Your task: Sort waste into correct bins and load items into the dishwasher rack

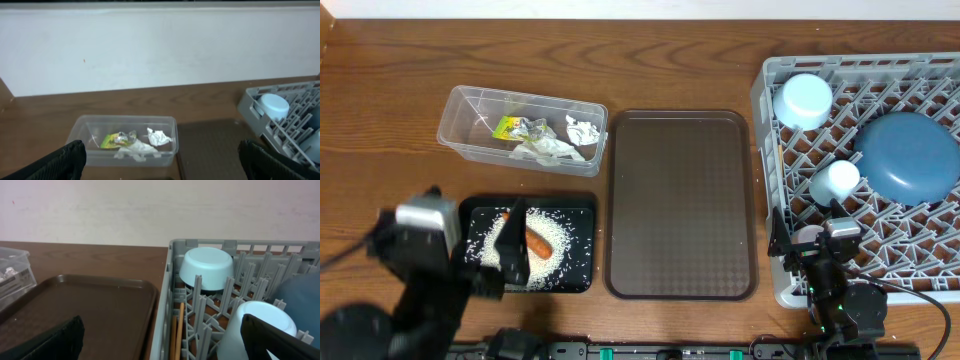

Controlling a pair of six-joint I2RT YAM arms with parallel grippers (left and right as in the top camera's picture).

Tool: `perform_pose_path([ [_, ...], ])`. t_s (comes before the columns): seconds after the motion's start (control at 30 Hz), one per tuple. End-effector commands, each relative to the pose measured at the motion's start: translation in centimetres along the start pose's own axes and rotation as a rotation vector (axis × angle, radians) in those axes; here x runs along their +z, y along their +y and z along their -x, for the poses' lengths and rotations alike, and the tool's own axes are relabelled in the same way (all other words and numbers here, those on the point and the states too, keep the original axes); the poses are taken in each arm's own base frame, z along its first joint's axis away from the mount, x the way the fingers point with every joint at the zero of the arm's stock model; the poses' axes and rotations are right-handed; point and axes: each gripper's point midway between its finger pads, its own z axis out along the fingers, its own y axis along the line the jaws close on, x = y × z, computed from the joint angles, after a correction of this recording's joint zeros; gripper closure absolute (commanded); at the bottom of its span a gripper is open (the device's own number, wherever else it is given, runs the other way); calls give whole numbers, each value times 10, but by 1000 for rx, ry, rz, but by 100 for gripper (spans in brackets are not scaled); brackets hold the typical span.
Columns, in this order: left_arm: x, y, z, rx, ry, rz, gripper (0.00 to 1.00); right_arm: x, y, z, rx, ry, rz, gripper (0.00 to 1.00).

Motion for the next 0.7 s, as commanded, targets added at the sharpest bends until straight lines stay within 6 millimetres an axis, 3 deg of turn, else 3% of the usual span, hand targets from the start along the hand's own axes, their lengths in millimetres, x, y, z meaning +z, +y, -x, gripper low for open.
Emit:
perform_pose_path([
  [0.0,2,5,-38,28,42,20,0,0,2,-1,-12,0,10,1],
  [0.13,9,8,-87,29,76,22,0,0,2,-1,-12,0,10,1],
  [0.27,23,9,-119,27,46,12,0,0,2,-1,-12,0,10,1],
  [0.67,76,22,-156,-44,-191,55,0,0,2,-1,-12,0,10,1],
])
